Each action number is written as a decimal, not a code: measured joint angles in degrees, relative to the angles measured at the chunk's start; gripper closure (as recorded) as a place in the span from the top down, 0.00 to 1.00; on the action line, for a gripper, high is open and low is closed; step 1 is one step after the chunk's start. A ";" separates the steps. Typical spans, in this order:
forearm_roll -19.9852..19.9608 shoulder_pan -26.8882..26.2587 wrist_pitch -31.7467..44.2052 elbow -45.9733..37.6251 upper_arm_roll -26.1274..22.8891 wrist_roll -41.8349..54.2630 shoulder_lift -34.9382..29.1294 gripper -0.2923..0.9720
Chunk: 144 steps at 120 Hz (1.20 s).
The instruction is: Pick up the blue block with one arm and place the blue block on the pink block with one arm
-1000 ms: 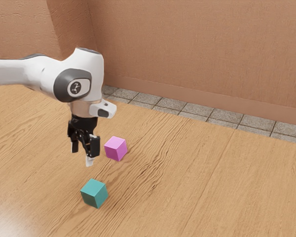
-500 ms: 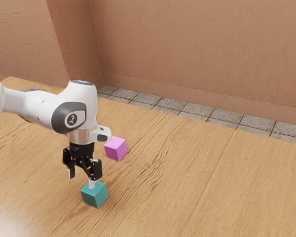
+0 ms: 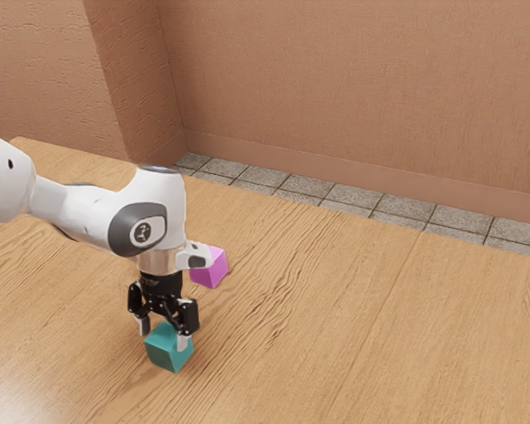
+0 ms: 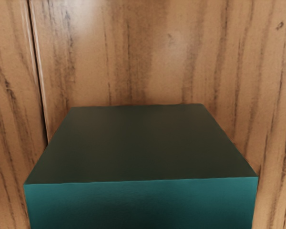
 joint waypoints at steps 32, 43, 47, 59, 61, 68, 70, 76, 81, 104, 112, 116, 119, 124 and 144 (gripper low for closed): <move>0.12 0.41 1.78 -0.28 0.09 -1.77 2.08 0.56; 0.56 0.42 2.11 -0.22 0.07 -2.39 2.16 0.50; 0.88 0.44 2.21 -0.18 0.07 -2.62 2.17 0.48; 1.79 0.51 2.29 1.08 0.07 -3.13 2.03 0.46; 1.91 0.54 2.28 1.41 0.06 -3.17 2.00 0.46; 2.28 0.58 2.05 3.00 0.05 -3.31 1.80 0.45; 2.37 0.59 1.90 3.58 0.05 -3.34 1.74 0.45; 2.54 0.60 1.44 5.51 0.05 -3.33 1.58 0.45; 2.65 0.59 0.92 7.58 0.05 -3.25 1.50 0.45; 2.67 1.41 -1.52 15.87 1.41 -1.84 2.73 0.46; 2.68 1.53 -2.61 18.21 2.63 -1.00 3.36 0.47; 2.71 1.57 -3.17 19.68 2.99 -0.57 4.31 0.47; 2.74 1.59 -3.54 20.64 3.14 -0.26 5.06 0.47; 2.85 1.55 -4.12 22.59 3.36 0.24 6.71 0.47; 4.44 1.34 -6.19 28.23 3.94 1.95 10.90 0.47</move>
